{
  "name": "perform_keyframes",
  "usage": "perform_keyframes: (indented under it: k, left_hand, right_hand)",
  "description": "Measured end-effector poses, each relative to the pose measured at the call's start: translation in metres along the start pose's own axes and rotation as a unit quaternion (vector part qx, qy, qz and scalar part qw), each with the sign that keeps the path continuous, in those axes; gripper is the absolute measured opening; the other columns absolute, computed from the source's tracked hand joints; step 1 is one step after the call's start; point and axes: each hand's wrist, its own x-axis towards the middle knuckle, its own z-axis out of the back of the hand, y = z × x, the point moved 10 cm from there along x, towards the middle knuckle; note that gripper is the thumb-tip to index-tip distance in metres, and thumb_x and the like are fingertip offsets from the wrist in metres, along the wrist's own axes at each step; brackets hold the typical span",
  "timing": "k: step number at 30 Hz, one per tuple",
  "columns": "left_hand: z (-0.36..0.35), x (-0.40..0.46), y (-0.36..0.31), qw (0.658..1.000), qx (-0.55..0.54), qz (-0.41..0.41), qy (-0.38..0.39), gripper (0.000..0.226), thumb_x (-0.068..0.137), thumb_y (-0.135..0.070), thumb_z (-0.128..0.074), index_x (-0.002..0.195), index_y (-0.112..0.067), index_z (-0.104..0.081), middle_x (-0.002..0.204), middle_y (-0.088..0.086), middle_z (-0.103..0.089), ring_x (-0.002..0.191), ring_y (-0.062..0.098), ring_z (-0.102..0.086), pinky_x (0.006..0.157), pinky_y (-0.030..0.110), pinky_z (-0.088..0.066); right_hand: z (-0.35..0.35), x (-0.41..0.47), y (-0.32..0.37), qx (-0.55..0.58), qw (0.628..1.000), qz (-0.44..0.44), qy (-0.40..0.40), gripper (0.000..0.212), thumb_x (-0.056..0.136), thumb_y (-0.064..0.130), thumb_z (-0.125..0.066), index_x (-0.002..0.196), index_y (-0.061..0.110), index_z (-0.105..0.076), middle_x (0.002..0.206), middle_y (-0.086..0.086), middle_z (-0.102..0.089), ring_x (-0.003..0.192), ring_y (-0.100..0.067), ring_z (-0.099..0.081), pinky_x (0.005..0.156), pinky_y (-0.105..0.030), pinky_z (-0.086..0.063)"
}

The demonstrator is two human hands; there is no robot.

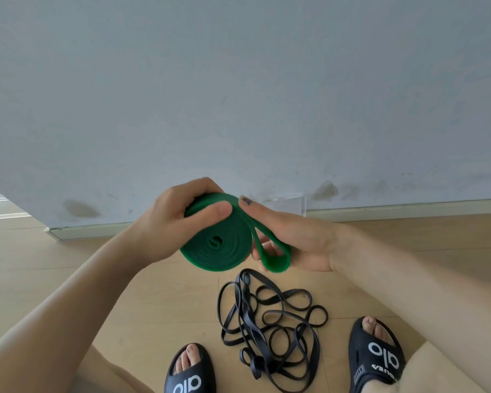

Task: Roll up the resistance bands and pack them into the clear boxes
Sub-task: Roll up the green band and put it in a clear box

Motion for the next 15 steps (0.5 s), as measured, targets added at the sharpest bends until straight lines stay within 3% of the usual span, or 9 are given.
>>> perform_keyframes:
  k: [3,5,7,9,12,15]
  left_hand:
    - [0.009,-0.002,0.006,0.998,-0.037,0.030,-0.049,0.028,0.083,-0.058,-0.060,0.091,-0.033,-0.070,0.084,-0.005,-0.072,0.079,0.012,-0.068,0.066,0.027,-0.052]
    - [0.006,-0.001,0.005,0.995,-0.066,0.046,-0.064,0.023,0.087,-0.052,-0.058,0.086,-0.032,-0.070,0.080,-0.008,-0.070,0.076,0.010,-0.066,0.066,0.024,-0.049]
    - [0.005,0.001,0.005,0.990,-0.102,0.064,-0.080,0.026,0.089,-0.050,-0.058,0.085,-0.027,-0.070,0.080,-0.005,-0.069,0.077,0.013,-0.066,0.068,0.029,-0.049]
    - [0.006,0.004,0.005,0.981,-0.146,0.079,-0.102,0.033,0.089,-0.051,-0.060,0.085,-0.020,-0.069,0.081,0.001,-0.067,0.077,0.018,-0.064,0.070,0.035,-0.048]
    - [0.007,0.004,0.008,0.959,-0.217,0.115,-0.139,0.041,0.096,-0.050,-0.060,0.097,-0.010,-0.072,0.095,0.018,-0.072,0.086,0.028,-0.068,0.081,0.047,-0.052]
    - [-0.002,0.003,0.006,0.940,-0.263,0.152,-0.152,0.038,0.103,-0.041,-0.057,0.108,-0.008,-0.074,0.106,0.016,-0.077,0.096,0.030,-0.074,0.090,0.045,-0.058]
  right_hand:
    - [0.009,-0.001,0.012,-0.053,0.992,0.052,-0.105,0.073,0.101,0.070,-0.032,0.117,0.009,-0.069,0.078,-0.002,-0.065,0.068,-0.013,-0.058,0.064,-0.031,-0.050]
    - [0.012,-0.005,0.020,-0.086,0.975,0.105,-0.174,0.080,0.103,0.068,-0.029,0.110,-0.004,-0.061,0.070,-0.007,-0.059,0.061,-0.019,-0.055,0.053,-0.032,-0.048]
    - [0.016,-0.013,0.025,-0.083,0.961,0.139,-0.223,0.079,0.101,0.072,-0.031,0.108,-0.003,-0.054,0.065,-0.006,-0.057,0.053,-0.020,-0.053,0.048,-0.032,-0.045]
    - [0.023,-0.024,0.032,-0.093,0.945,0.153,-0.274,0.062,0.101,0.070,-0.033,0.112,0.012,-0.050,0.066,-0.004,-0.057,0.048,-0.017,-0.054,0.048,-0.031,-0.046]
    - [0.013,-0.038,0.054,-0.160,0.908,0.229,-0.313,0.032,0.109,0.048,-0.035,0.118,0.019,-0.044,0.073,-0.003,-0.056,0.050,-0.013,-0.055,0.048,-0.029,-0.049]
    - [0.000,-0.040,0.055,-0.212,0.875,0.267,-0.343,0.026,0.111,0.042,-0.033,0.127,0.024,-0.043,0.095,0.002,-0.061,0.074,-0.018,-0.061,0.063,-0.037,-0.054]
